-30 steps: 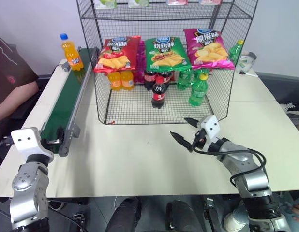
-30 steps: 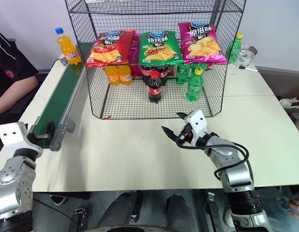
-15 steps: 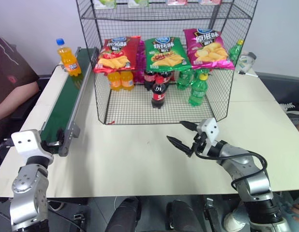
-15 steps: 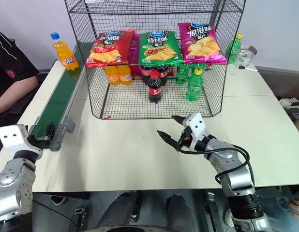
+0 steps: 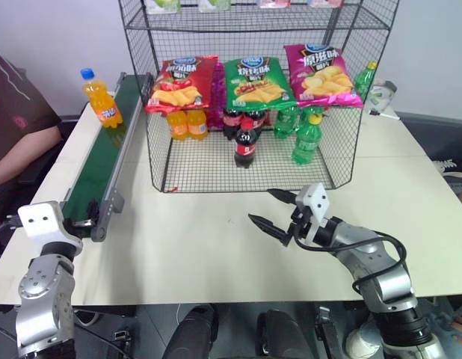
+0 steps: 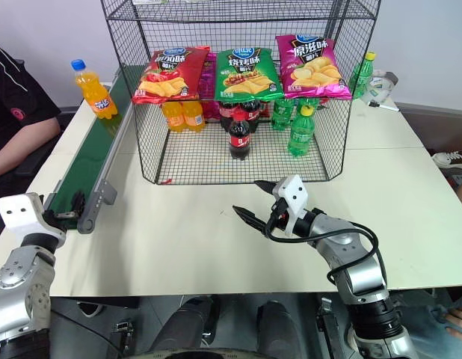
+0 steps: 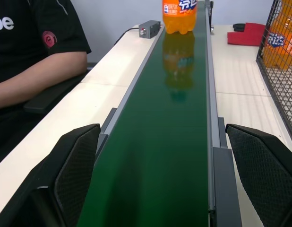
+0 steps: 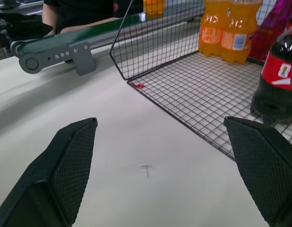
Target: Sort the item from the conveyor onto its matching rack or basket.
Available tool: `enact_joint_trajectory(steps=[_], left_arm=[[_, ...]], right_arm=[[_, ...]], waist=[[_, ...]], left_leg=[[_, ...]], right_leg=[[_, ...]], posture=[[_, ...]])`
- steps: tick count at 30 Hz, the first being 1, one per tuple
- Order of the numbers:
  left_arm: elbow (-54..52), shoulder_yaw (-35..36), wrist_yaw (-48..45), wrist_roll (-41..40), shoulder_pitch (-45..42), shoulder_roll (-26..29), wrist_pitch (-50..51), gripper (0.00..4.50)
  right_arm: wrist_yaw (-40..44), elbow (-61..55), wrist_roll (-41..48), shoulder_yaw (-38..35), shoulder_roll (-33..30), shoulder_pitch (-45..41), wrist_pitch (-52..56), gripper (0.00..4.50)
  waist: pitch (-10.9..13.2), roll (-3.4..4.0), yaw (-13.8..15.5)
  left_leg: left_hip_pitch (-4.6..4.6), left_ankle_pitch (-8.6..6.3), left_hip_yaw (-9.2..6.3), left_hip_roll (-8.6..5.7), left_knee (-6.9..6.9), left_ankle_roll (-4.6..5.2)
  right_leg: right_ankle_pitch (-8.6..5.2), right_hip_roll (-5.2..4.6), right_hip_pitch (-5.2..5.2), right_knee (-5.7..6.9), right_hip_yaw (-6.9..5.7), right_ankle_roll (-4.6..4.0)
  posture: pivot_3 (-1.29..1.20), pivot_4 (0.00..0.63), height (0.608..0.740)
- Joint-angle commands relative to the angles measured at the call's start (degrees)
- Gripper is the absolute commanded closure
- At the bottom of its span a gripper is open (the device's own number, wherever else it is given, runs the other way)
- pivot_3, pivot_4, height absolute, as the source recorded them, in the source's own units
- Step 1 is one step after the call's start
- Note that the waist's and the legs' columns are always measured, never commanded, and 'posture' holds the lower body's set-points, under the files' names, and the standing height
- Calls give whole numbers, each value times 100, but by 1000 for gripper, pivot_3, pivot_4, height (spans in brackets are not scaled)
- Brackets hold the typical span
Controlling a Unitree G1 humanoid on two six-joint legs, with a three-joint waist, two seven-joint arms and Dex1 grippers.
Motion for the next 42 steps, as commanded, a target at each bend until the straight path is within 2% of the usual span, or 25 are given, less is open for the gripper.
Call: enact_joint_trajectory(steps=[1,12,42], left_arm=[[-46,32,-8,23,-110,133,-136,52],[129,-77,-20,67,-260,158,-186,52],[31,-58,-2,25,-242,171,-185,52]], right_arm=[[52,-271,72,87,79,-174,-77,0],[72,-94,-123,314,146,-397,-134,0],[11,-189,-149,337,165,-411,-36,0]], waist=[[0,0,0],[0,0,-1],[0,0,-2]], left_leg=[[0,0,0,0,0,0],[0,0,0,0,0,0],[0,0,0,0,-1,0]], right_leg=[[0,0,0,0,0,0],[1,1,-1,0,-1,1],[1,0,-2,0,0,1]], posture=[[0,150,740],[0,150,740],[0,150,740]])
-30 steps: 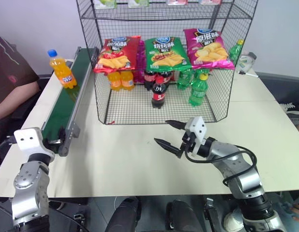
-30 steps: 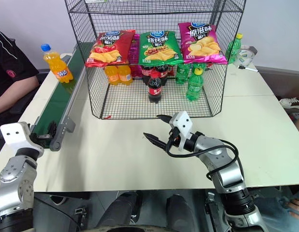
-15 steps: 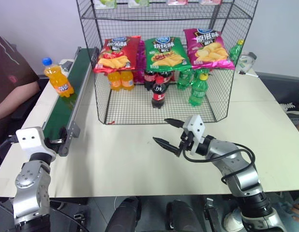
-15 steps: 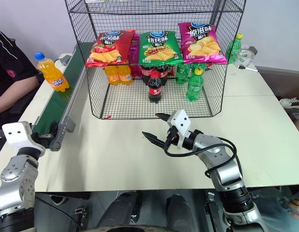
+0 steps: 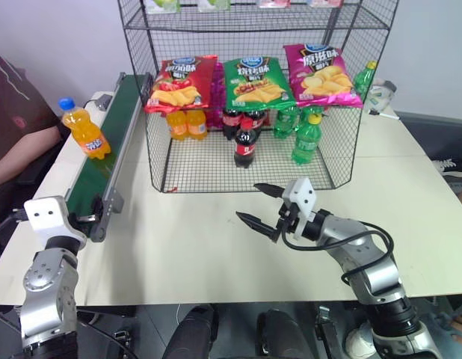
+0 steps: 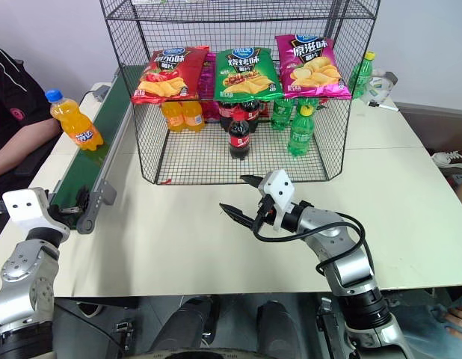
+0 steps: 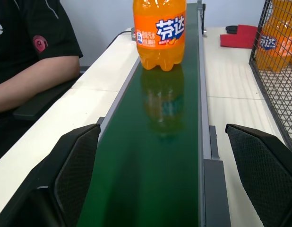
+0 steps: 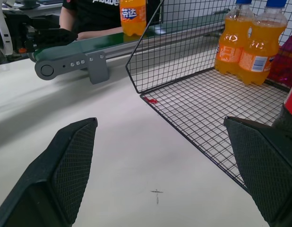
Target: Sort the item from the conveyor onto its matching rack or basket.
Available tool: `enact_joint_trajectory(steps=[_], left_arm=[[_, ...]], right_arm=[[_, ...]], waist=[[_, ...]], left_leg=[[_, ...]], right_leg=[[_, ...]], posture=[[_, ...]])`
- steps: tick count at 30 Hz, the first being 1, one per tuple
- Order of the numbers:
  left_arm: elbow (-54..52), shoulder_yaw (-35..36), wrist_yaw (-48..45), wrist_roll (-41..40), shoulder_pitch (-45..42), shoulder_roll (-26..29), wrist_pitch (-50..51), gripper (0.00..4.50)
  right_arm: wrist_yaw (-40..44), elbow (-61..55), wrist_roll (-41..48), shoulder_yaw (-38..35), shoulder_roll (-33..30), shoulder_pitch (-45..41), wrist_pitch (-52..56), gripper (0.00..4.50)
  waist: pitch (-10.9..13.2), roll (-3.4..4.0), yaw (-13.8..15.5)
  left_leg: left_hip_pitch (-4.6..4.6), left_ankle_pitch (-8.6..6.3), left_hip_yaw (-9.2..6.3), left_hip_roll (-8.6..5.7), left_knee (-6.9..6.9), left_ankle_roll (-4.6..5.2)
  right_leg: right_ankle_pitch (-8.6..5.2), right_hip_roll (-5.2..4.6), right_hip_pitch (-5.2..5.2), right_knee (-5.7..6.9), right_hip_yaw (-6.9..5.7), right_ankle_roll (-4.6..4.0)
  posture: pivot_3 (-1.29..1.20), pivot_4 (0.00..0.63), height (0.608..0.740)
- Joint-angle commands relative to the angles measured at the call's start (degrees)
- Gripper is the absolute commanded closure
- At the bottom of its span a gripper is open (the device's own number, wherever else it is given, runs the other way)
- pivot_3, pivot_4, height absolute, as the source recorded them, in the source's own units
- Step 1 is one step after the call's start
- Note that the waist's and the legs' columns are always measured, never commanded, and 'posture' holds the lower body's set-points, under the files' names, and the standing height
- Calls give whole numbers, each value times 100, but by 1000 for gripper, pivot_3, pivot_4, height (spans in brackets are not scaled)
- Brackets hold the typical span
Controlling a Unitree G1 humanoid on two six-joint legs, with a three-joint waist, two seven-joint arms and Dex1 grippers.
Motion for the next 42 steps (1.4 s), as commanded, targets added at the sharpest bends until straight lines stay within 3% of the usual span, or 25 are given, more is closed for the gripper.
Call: enact_joint_trajectory(steps=[1,42], left_arm=[[-169,93,13,-22,-50,104,-100,52],[-154,354,356,-10,-321,265,-462,52]], right_arm=[[3,-208,42,-4,18,-57,-27,0],[51,-102,-43,209,117,-19,-161,0]], waist=[[0,0,0],[0,0,0]], left_leg=[[0,0,0,0,0,0],[0,0,0,0,0,0]], right_leg=[[0,0,0,0,0,0],[0,1,-1,0,0,1]], posture=[[0,150,740],[0,150,740]])
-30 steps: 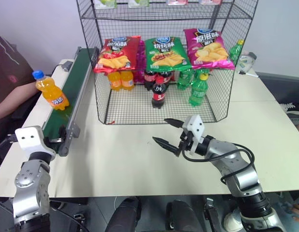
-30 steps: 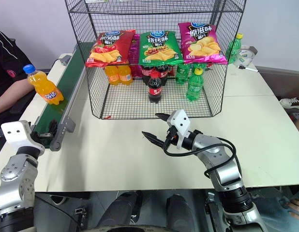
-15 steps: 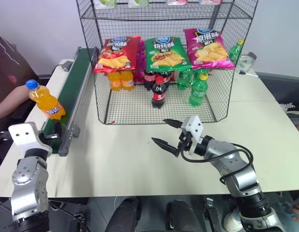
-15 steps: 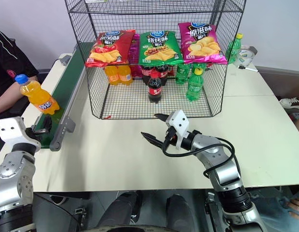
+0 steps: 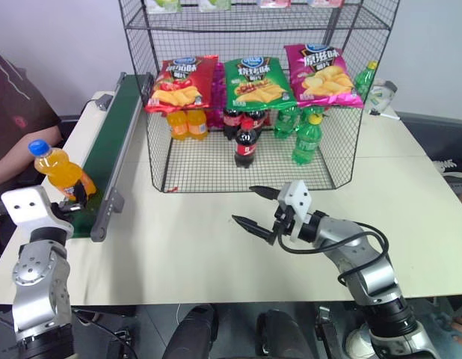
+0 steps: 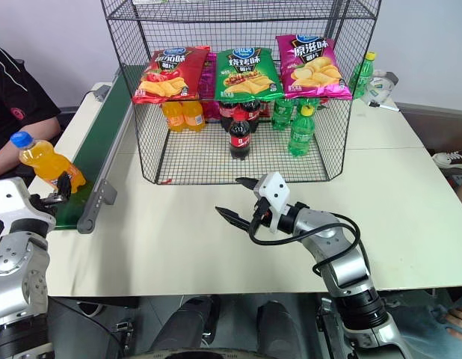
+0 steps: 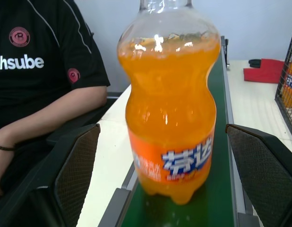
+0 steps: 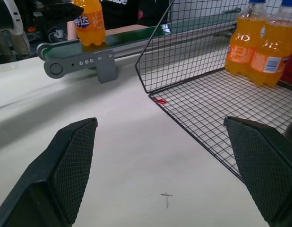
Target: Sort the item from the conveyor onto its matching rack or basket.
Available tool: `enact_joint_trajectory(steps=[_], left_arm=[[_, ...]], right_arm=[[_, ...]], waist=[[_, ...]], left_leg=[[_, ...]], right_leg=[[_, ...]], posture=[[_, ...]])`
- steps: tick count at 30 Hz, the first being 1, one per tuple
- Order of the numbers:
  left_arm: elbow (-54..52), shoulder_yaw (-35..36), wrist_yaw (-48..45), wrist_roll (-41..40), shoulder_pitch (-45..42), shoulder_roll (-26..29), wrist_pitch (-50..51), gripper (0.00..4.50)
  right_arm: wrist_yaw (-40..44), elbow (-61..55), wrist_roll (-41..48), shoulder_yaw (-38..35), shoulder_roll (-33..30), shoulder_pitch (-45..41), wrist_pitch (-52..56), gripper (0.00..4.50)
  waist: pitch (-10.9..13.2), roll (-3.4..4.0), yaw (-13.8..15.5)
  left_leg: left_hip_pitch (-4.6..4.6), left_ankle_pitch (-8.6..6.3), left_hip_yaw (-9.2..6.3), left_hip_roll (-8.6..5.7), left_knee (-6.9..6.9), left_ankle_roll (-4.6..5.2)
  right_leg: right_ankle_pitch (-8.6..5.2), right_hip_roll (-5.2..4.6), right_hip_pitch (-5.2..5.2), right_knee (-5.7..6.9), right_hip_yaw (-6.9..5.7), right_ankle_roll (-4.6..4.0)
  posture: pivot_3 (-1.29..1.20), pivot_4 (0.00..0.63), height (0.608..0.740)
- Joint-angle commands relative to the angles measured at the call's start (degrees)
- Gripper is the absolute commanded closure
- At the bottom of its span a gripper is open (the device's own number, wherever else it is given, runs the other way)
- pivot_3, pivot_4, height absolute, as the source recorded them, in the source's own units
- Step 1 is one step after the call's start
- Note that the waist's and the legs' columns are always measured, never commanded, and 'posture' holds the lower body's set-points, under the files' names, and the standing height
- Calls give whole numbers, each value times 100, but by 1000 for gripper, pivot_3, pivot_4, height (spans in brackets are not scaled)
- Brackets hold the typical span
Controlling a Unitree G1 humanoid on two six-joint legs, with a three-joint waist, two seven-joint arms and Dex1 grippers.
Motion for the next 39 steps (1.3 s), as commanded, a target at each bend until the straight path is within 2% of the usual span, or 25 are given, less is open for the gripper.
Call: enact_joint_trajectory(steps=[1,16,19,21,22,25,32,39], left_arm=[[-155,116,-47,-15,-50,136,-151,52],[-197,84,22,19,-88,153,-93,52],[-248,59,32,41,-56,129,-120,814],[-277,49,38,49,-42,121,-127,1645],[-288,50,43,46,-38,117,-126,1854],[-341,50,54,38,-20,115,-120,2039],[-947,-83,-38,-134,-292,234,109,2039],[-1662,-771,-496,-348,-721,395,641,2039]], right_arm=[[6,-119,9,12,61,-12,-114,0],[-13,-123,-5,48,96,-13,-113,0],[-14,-136,-7,51,95,-6,-105,0],[-15,-145,-6,55,94,0,-98,0],[-16,-153,-8,60,94,6,-93,0],[-17,-172,-11,77,98,19,-83,0],[15,-148,0,24,50,4,-74,0],[13,-52,16,-280,-153,-133,-104,0]], waist=[[0,0,0],[0,0,0],[0,0,9],[0,0,11],[0,0,8],[0,0,0],[4,-11,9],[6,-13,2]], left_leg=[[0,0,0,0,0,0],[0,0,0,0,0,0],[0,0,0,0,1,0],[0,0,-1,0,1,0],[0,0,-1,0,1,0],[1,0,-1,0,0,0],[-1,0,-3,0,0,0],[-2,0,-3,-1,0,0]], right_leg=[[0,0,0,0,0,0],[0,0,0,0,0,0],[0,0,0,1,0,0],[0,0,1,0,0,0],[0,0,1,0,0,0],[0,1,1,1,0,-1],[0,2,0,0,-1,-1],[0,4,0,-1,-1,-1]], posture=[[0,150,740],[0,150,740],[0,150,740],[0,150,740],[0,150,740],[0,150,740],[0,150,740],[0,150,740]])
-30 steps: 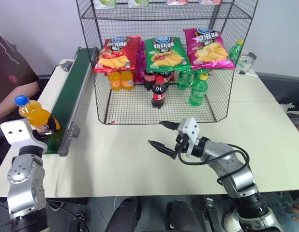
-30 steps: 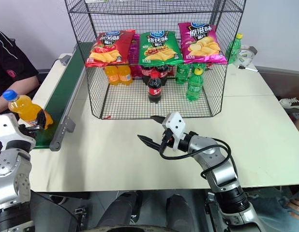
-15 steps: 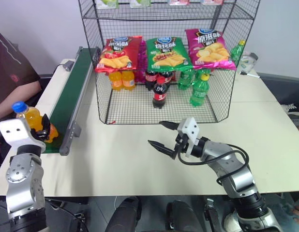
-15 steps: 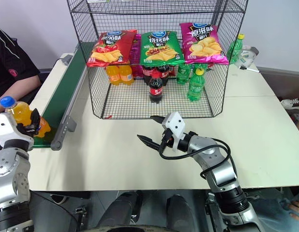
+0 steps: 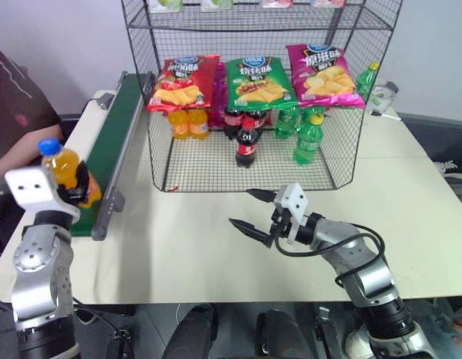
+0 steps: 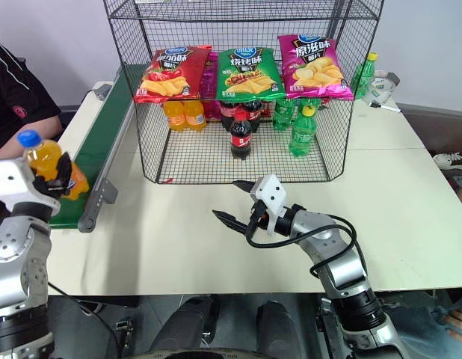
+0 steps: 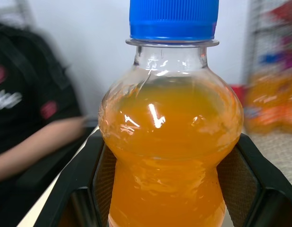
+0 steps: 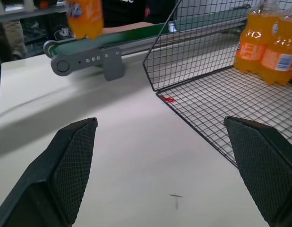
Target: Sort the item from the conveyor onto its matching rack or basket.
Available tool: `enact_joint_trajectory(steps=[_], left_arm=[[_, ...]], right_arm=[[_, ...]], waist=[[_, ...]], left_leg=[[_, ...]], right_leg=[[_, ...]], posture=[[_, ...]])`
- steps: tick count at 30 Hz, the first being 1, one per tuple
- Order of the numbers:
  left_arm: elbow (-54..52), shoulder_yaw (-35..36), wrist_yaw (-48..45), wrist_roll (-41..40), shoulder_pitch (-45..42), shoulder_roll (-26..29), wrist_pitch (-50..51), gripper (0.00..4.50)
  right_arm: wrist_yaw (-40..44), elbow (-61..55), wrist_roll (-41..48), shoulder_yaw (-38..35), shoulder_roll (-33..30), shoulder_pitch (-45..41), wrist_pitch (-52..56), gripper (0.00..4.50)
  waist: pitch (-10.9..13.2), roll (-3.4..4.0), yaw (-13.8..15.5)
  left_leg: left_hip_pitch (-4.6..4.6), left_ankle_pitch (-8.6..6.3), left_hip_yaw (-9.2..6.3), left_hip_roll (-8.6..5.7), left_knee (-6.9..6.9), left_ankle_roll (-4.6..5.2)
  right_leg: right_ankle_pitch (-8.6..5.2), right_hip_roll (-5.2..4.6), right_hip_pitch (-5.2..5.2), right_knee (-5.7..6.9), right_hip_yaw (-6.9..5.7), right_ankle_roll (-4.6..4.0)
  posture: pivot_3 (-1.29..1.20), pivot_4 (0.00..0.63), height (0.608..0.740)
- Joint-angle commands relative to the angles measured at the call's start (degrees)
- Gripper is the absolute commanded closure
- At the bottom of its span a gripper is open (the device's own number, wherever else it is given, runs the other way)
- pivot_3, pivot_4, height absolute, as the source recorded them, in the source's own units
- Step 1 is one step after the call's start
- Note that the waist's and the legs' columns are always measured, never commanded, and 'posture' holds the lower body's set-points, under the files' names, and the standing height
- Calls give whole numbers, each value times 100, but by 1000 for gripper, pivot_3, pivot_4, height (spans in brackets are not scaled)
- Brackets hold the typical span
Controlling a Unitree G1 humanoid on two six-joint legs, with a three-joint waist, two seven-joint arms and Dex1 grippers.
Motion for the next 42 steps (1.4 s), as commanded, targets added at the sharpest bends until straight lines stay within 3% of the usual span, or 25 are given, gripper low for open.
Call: enact_joint_trajectory(steps=[1,8,14,26,29,34,41,42], left_arm=[[-673,-392,-289,-184,-220,98,152,2039],[-760,-1469,-504,-242,-528,-344,530,2039],[791,-2167,-331,551,-1149,-1072,-380,2039],[5764,-2124,-104,1297,-3462,-1680,-3109,2039],[6814,-1966,373,1436,-3848,-1709,-3809,2039],[7633,-1859,348,1390,-4089,-1743,-4195,2039],[7937,-1672,21,1275,-4103,-1814,-4205,2039],[7931,-1658,16,1278,-4090,-1815,-4215,1541]], right_arm=[[11,-85,44,-296,-131,-106,-110,0],[-88,-189,22,-570,-277,-53,-112,0],[-185,-375,-23,-653,-291,165,-198,0],[-292,-416,-46,-676,-307,109,-183,0],[-350,-494,-40,-713,-327,137,-152,0],[-406,-576,-32,-695,-334,162,-108,0],[-435,-642,-19,-653,-333,121,-32,0],[-425,-648,-12,-642,-333,109,-15,0]], waist=[[0,0,-3],[1,2,-4],[3,2,6],[8,-6,4],[9,-7,-11],[9,-8,-9],[9,-8,-7],[9,-8,-8]], left_leg=[[0,0,0,0,0,0],[-1,9,3,1,-16,13],[-1,10,3,-1,-13,15],[-9,13,4,-11,-5,16],[-9,12,4,-12,-7,17],[-9,12,3,-11,-10,17],[-8,12,3,-12,11,18],[-8,13,3,-12,13,18]], right_leg=[[1,0,0,0,0,1],[9,2,11,1,2,17],[10,5,16,1,0,19],[15,11,10,2,-3,27],[16,11,8,2,-4,31],[16,13,3,10,-4,32],[20,14,15,12,-5,38],[21,15,14,15,-4,38]], posture=[[0,150,740],[0,150,740],[0,150,740],[0,150,740],[0,150,740],[0,150,740],[0,150,740],[0,150,740]])
